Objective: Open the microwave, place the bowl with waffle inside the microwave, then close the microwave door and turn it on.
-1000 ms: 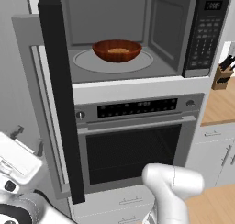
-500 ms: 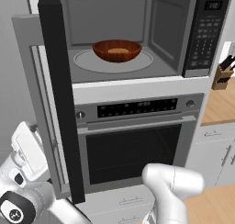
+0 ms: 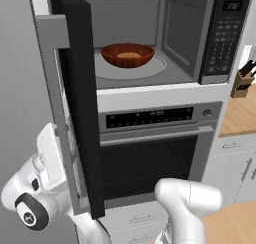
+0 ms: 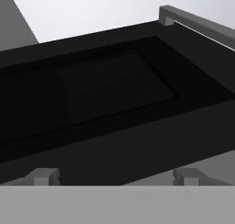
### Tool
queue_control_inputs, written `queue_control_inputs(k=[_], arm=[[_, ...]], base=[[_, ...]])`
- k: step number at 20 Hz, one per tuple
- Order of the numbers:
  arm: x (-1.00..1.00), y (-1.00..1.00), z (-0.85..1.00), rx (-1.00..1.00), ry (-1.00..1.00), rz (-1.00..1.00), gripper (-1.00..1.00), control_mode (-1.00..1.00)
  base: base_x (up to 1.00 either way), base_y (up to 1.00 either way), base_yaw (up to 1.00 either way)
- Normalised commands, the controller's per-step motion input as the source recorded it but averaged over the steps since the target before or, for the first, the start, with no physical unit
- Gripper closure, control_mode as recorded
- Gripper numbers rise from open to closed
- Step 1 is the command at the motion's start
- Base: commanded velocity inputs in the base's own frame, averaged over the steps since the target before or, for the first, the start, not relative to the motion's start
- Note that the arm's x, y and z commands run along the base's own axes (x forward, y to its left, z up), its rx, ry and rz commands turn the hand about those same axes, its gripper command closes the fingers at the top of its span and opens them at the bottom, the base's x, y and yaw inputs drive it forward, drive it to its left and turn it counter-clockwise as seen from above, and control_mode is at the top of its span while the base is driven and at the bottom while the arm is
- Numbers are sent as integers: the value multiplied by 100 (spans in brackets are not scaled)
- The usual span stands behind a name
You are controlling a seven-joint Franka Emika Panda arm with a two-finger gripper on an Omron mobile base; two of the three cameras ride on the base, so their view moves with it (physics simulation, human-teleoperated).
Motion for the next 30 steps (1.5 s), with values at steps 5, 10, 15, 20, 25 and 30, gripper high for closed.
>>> queue_control_inputs(k=[5,10,15,20,25,30], arm=[[0,-48,1,0,-6,-16,-100,-100],[18,-59,0,5,-5,-10,-100,-100],[48,-65,0,11,-2,0,-100,-100],[57,-60,0,11,0,0,-100,-100],[57,-54,0,11,0,1,-100,-100],[70,-43,3,11,1,21,-100,-100]], base=[[0,0,0],[0,0,0],[0,0,0],[0,0,0],[0,0,0],[0,0,0]])
